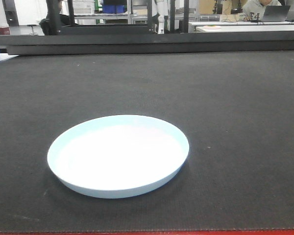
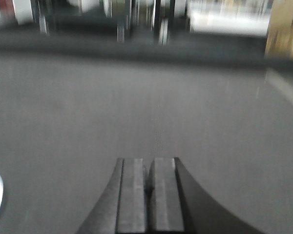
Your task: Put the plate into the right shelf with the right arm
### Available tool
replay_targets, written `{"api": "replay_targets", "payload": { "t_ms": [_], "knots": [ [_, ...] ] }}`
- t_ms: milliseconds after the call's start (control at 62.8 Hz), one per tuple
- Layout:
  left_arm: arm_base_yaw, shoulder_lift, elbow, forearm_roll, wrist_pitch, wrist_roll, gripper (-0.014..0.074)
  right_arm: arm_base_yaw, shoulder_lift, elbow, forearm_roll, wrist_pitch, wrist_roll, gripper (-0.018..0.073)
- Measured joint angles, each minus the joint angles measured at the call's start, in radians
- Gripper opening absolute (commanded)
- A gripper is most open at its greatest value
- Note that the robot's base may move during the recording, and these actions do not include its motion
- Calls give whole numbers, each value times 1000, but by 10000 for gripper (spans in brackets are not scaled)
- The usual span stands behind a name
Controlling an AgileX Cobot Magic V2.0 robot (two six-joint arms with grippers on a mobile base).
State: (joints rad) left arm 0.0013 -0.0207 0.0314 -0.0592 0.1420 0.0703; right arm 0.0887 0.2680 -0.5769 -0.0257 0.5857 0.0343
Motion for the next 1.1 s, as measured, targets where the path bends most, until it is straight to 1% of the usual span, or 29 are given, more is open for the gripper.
{"api": "replay_targets", "payload": {
  "t_ms": [48,112,398,446,542,606,653,701,765,797,813,845,876,924,956,988,1100],
  "knots": [
    [0,0,0,0,0,0,-47,0,55,-43,1,75,0,55],
    [0,0,0,0,0,0,-47,0,114,-80,1,124,0,55],
    [0,0,0,0,0,0,-47,7,447,-107,2,175,0,55],
    [0,0,0,0,0,0,-47,22,501,-107,2,188,3,55],
    [0,0,0,0,0,0,-47,71,593,-108,-7,200,51,57],
    [0,0,0,0,0,0,-47,122,648,-120,-24,215,119,57],
    [0,0,0,0,0,0,-47,174,689,-136,-43,224,174,69],
    [0,0,0,0,0,0,-47,220,730,-158,-57,230,229,112],
    [0,0,0,0,0,0,-47,271,783,-182,-68,233,281,216],
    [0,0,0,0,0,0,-47,301,814,-198,-71,234,306,278],
    [0,0,0,0,0,0,-47,313,827,-204,-72,234,318,328],
    [0,0,0,0,0,0,-47,341,853,-220,-77,234,330,398],
    [0,0,0,0,0,0,-47,367,886,-238,-78,237,342,494],
    [0,0,0,0,0,0,-47,403,933,-265,-83,244,354,580],
    [0,0,0,0,0,0,-47,428,967,-287,-84,251,359,621],
    [0,0,0,0,0,0,-47,446,1001,-306,-84,260,363,631],
    [0,0,0,0,0,0,-47,515,1103,-391,-85,296,385,603]
  ]
}}
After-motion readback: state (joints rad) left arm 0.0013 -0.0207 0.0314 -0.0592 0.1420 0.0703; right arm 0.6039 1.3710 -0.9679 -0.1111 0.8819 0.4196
